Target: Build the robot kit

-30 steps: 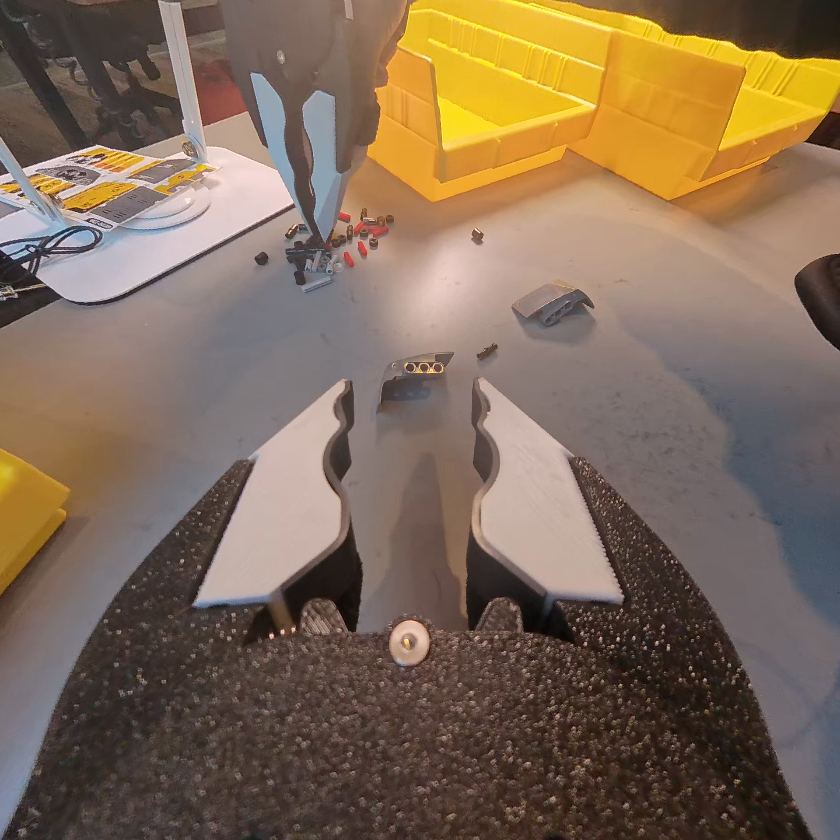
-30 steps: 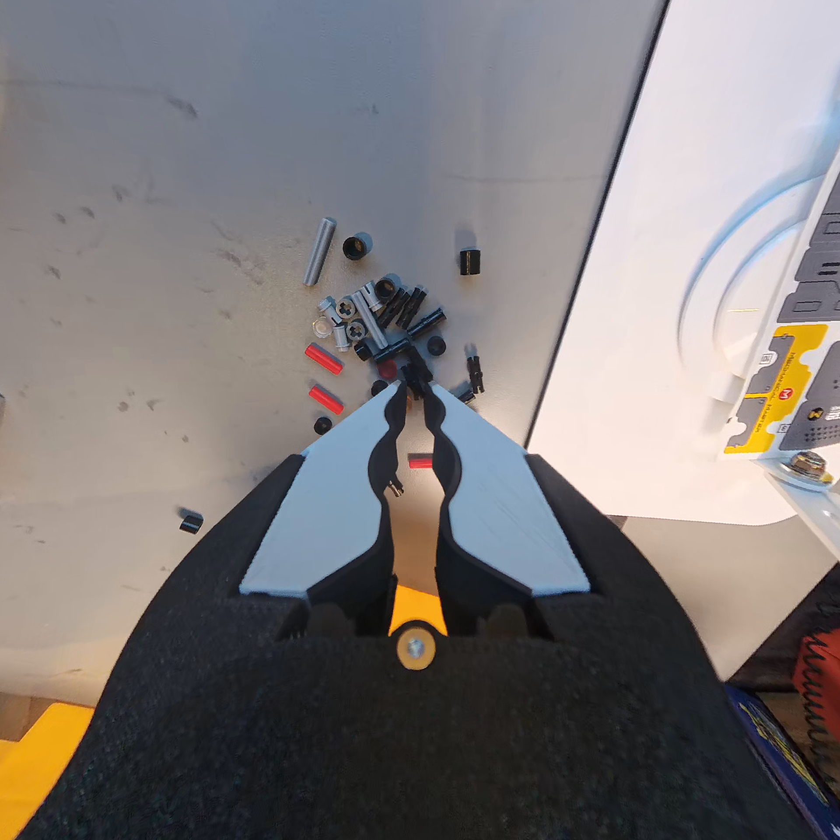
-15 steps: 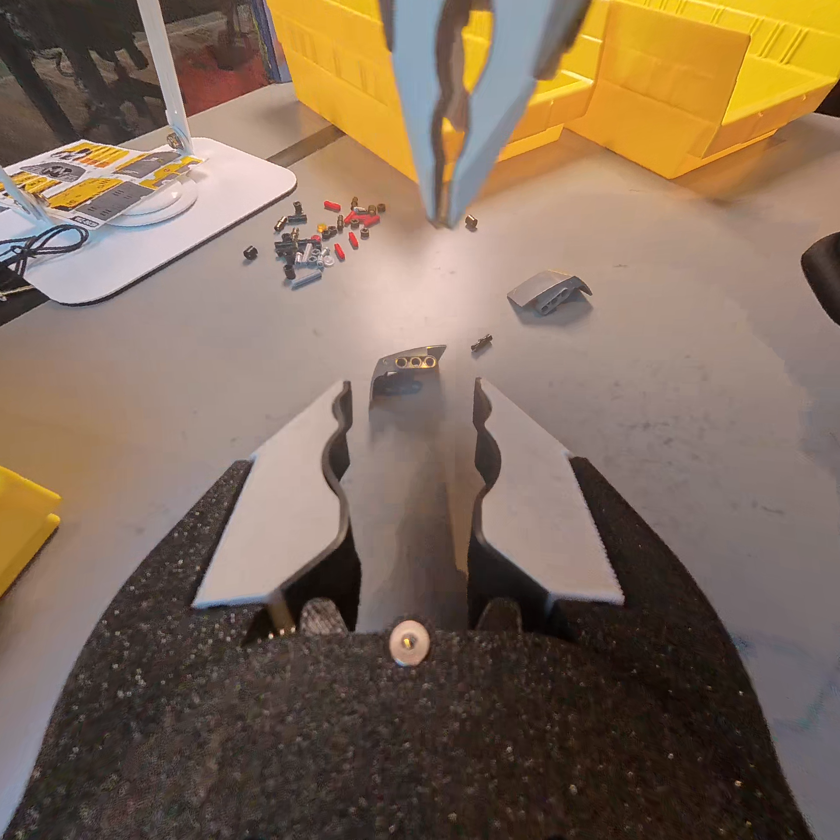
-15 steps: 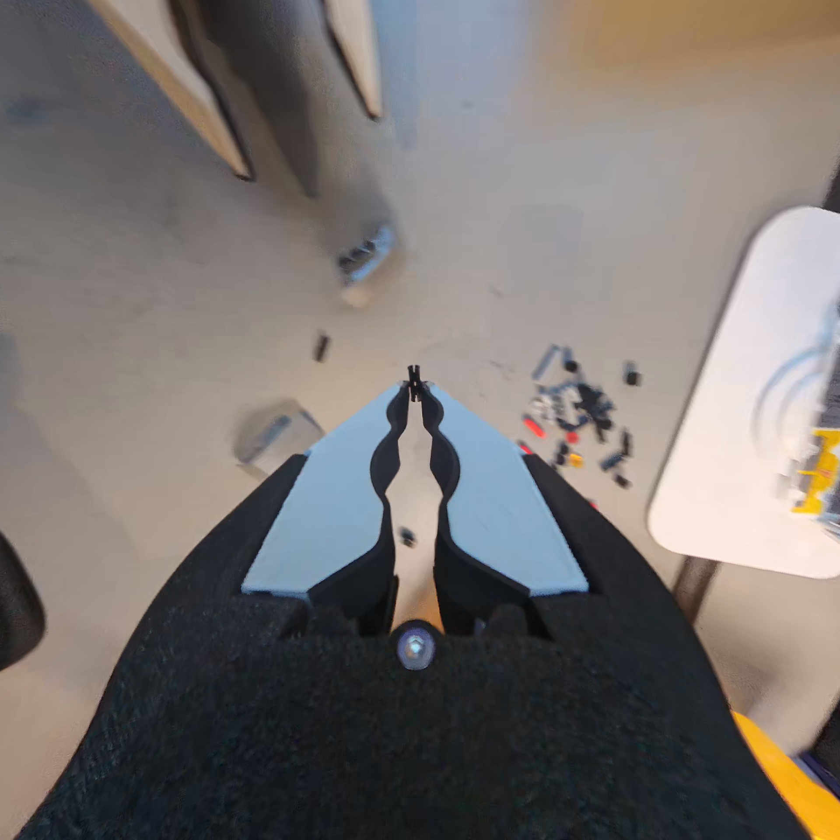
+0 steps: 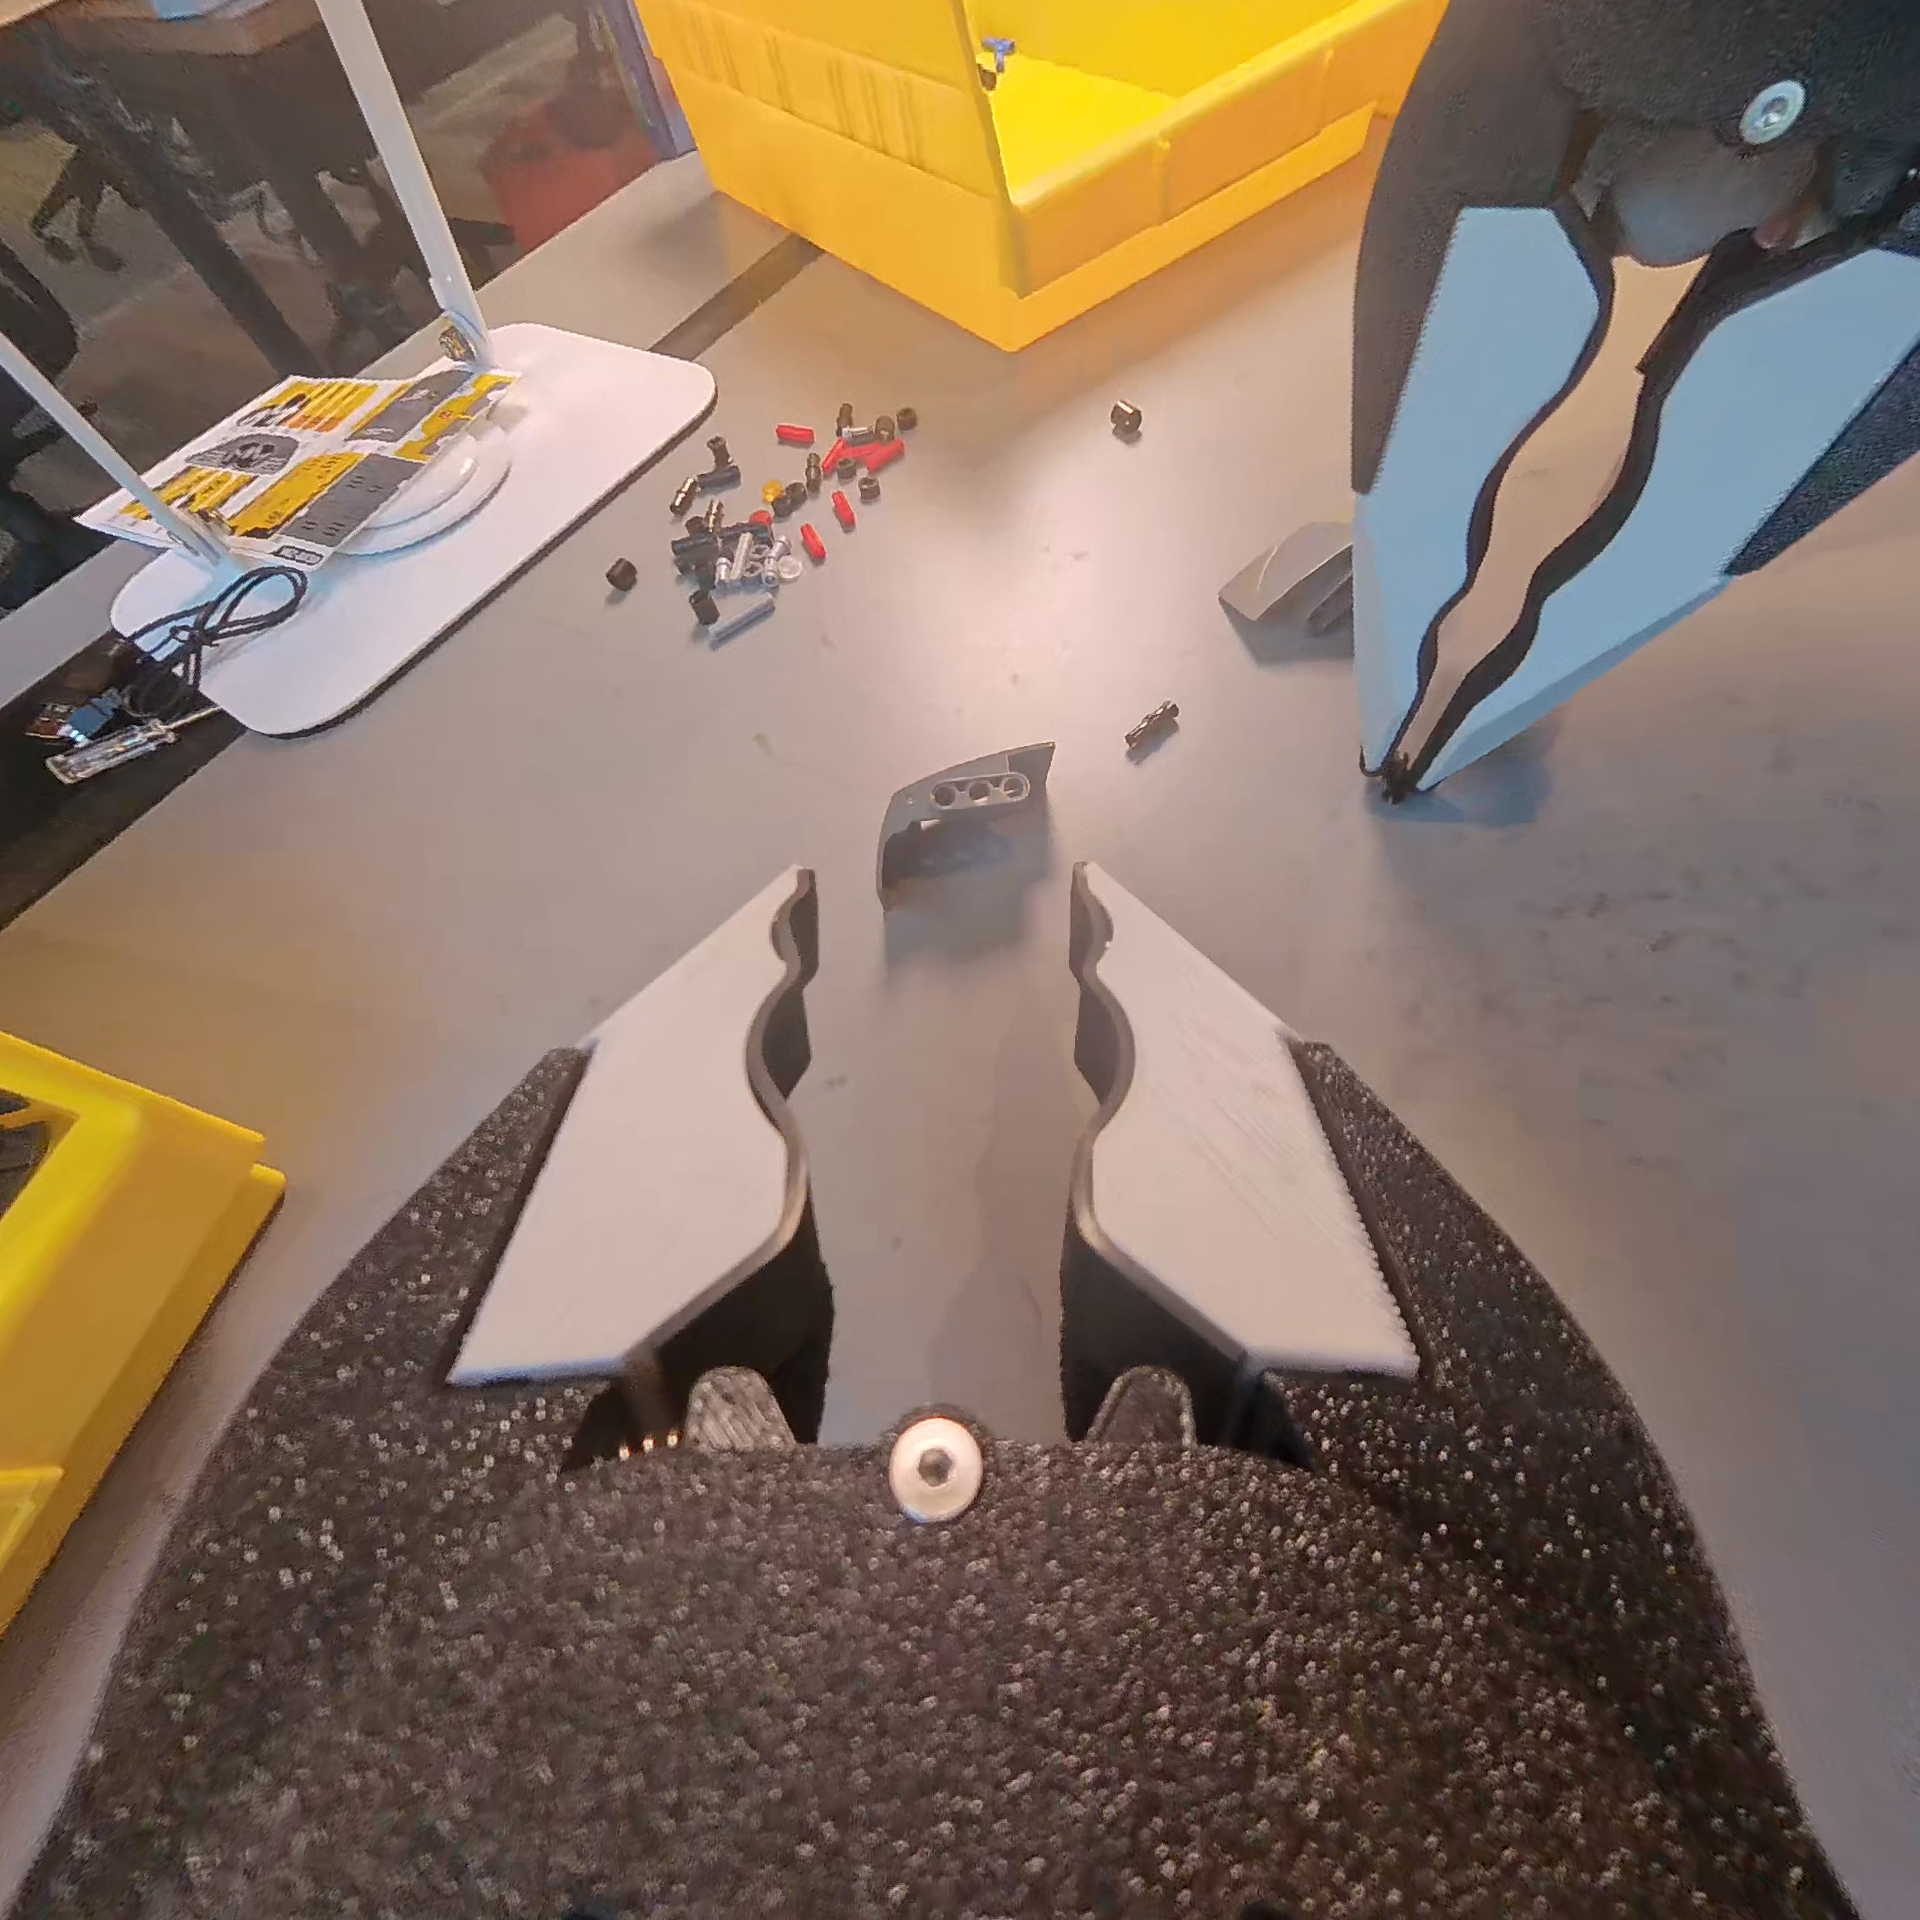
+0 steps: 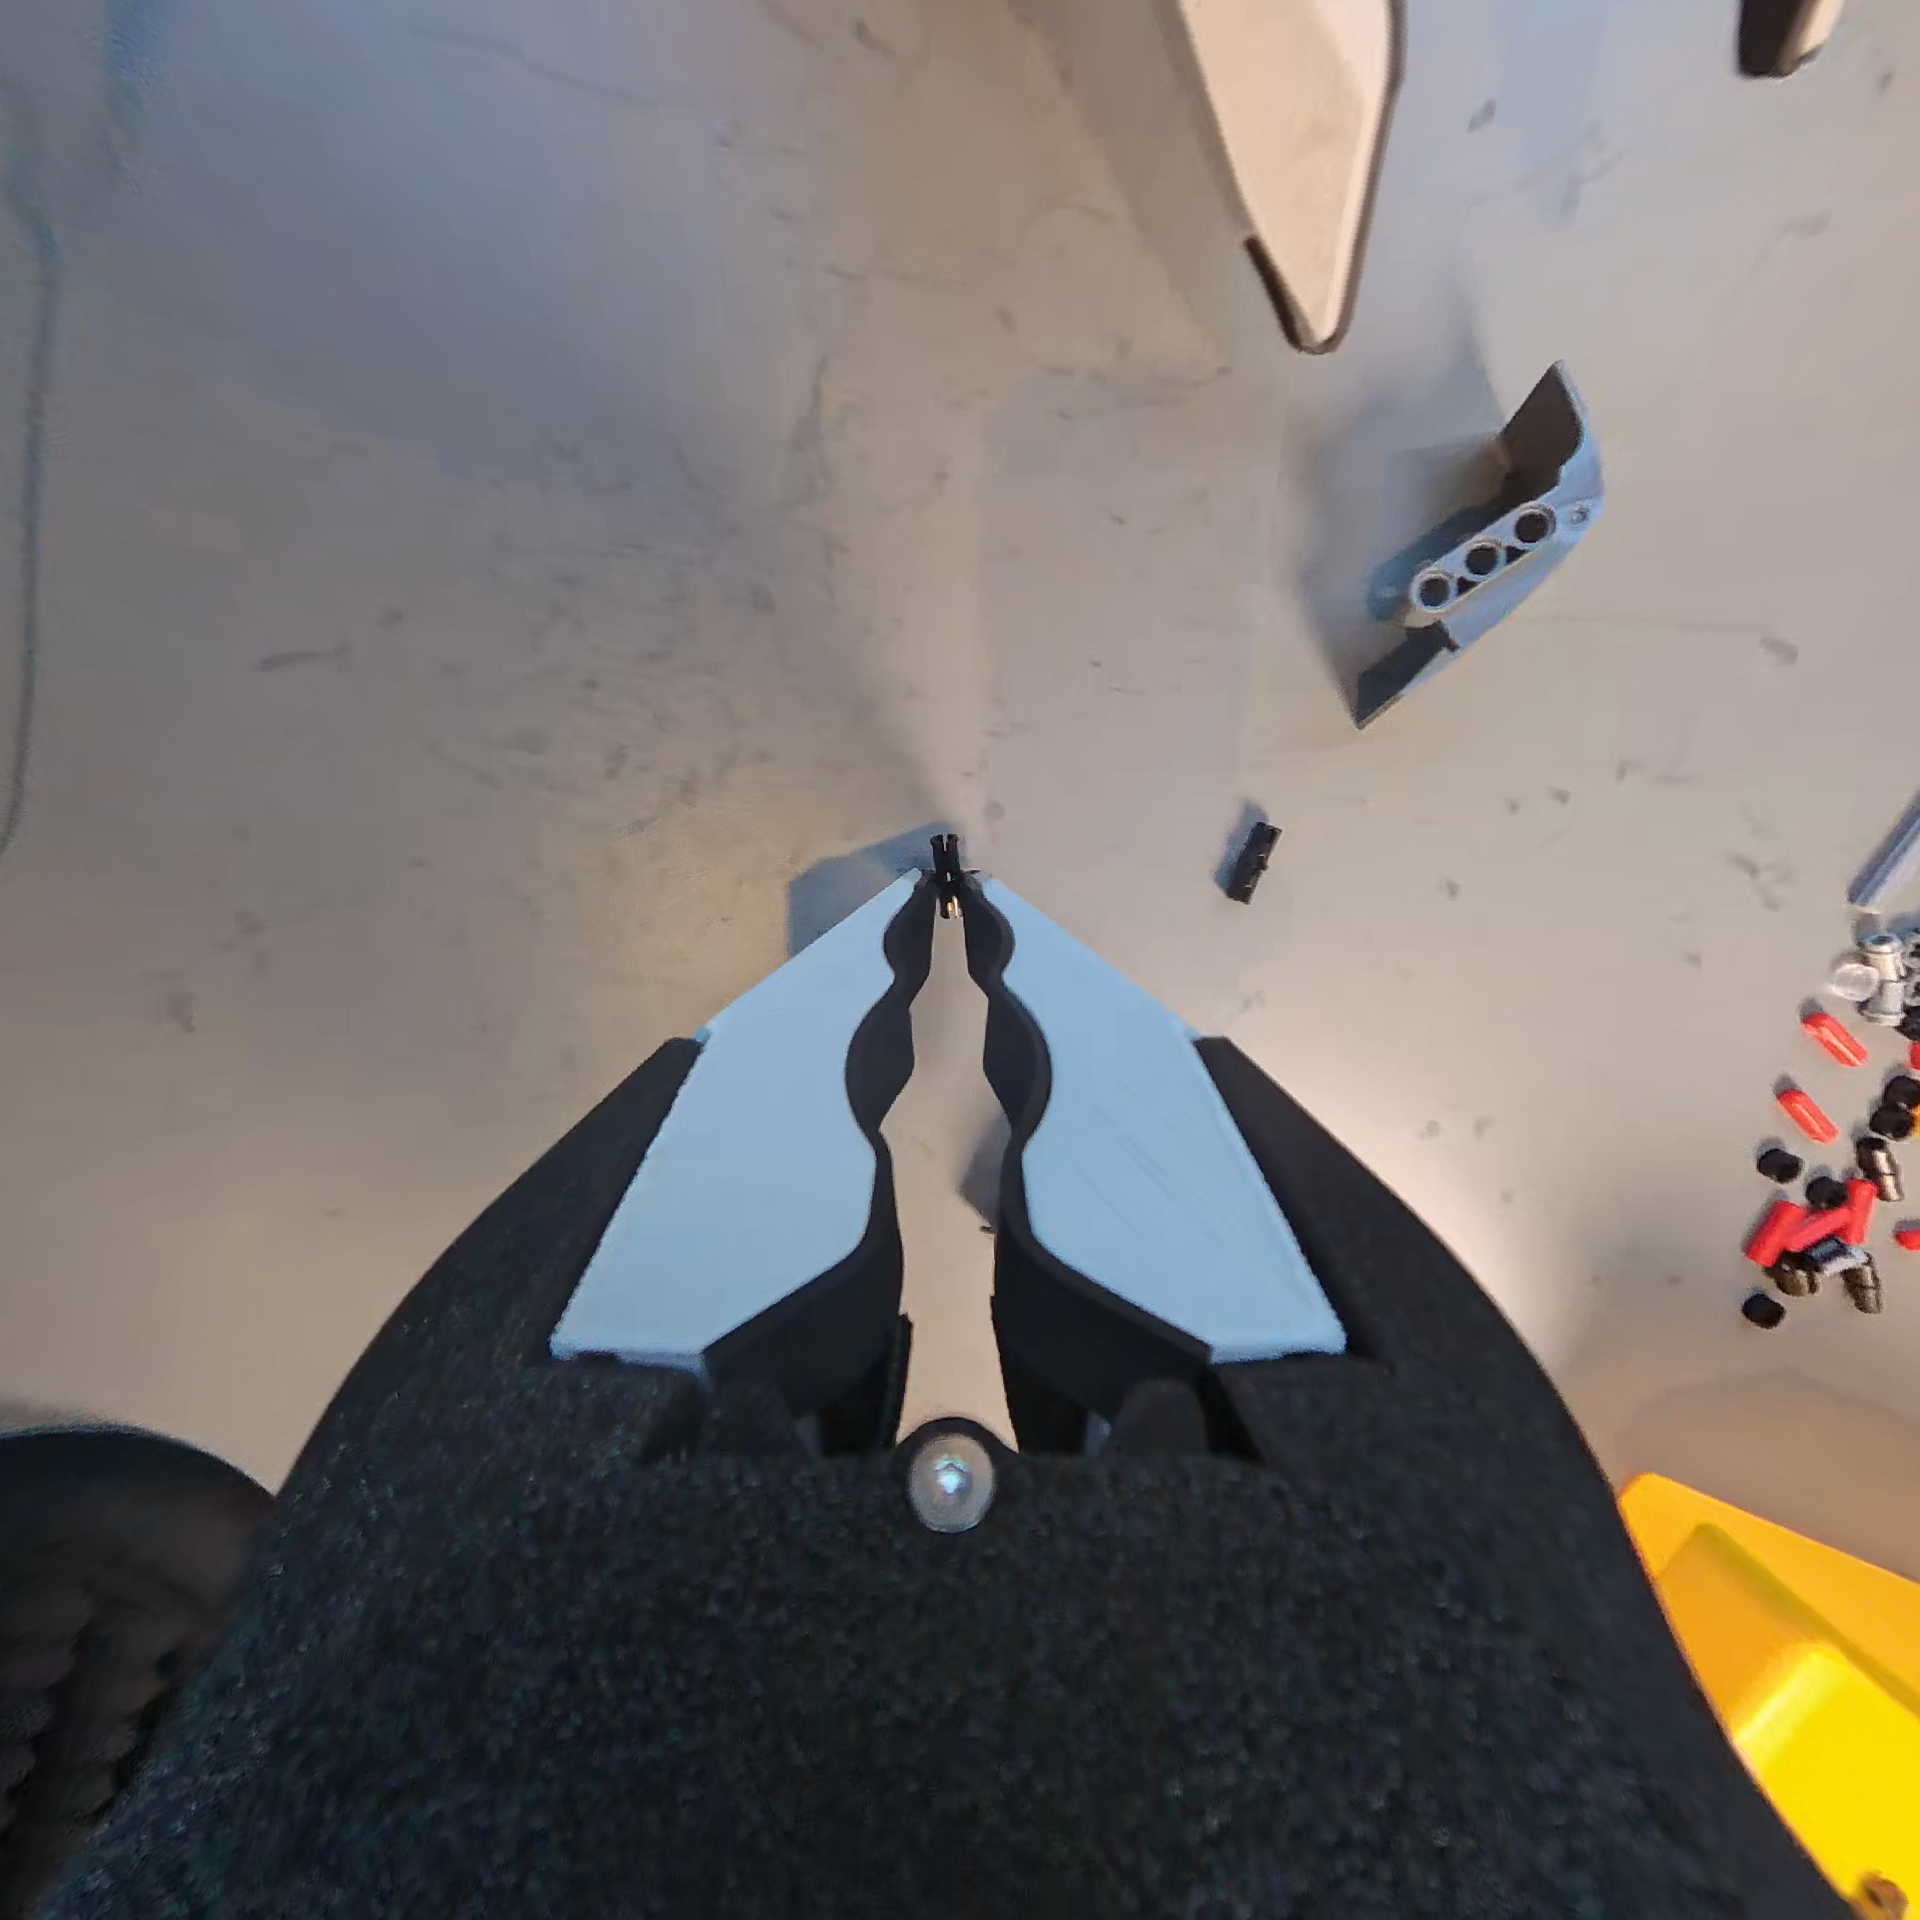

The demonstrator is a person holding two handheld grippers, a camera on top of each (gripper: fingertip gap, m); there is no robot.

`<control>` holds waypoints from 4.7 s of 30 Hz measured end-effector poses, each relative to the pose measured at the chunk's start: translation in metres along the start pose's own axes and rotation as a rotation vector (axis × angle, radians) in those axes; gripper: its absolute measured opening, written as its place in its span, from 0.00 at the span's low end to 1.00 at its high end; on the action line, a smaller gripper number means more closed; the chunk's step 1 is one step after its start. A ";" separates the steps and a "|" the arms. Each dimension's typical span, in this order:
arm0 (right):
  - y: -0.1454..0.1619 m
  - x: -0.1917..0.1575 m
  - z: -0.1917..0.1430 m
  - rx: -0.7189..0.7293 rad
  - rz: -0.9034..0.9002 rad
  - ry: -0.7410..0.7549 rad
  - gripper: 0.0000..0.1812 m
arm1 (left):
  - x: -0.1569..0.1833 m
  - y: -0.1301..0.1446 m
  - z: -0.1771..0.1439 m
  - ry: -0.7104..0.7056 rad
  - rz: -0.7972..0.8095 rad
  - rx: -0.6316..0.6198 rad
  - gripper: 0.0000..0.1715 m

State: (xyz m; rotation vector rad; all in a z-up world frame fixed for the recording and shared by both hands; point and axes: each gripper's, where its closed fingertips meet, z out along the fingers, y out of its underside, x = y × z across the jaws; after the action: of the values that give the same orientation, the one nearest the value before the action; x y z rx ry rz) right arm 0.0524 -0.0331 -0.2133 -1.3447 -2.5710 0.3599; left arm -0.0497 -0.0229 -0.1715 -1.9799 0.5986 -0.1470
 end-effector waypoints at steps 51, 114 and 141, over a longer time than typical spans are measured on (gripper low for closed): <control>0.080 0.031 -0.026 0.347 0.460 0.305 0.17 | -0.009 0.051 -0.014 -0.067 -0.112 -0.240 0.04; 0.066 0.044 -0.047 0.509 0.399 0.414 0.29 | 0.000 0.031 -0.028 0.085 -0.058 -0.107 0.23; 0.091 0.049 -0.038 0.402 0.425 0.439 0.14 | 0.021 0.038 -0.015 0.103 -0.006 -0.156 0.09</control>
State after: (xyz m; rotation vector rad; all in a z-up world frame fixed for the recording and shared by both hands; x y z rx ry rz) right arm 0.1071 0.0620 -0.2018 -1.5869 -1.7424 0.5443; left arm -0.0498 -0.0592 -0.2009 -2.1349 0.6888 -0.2128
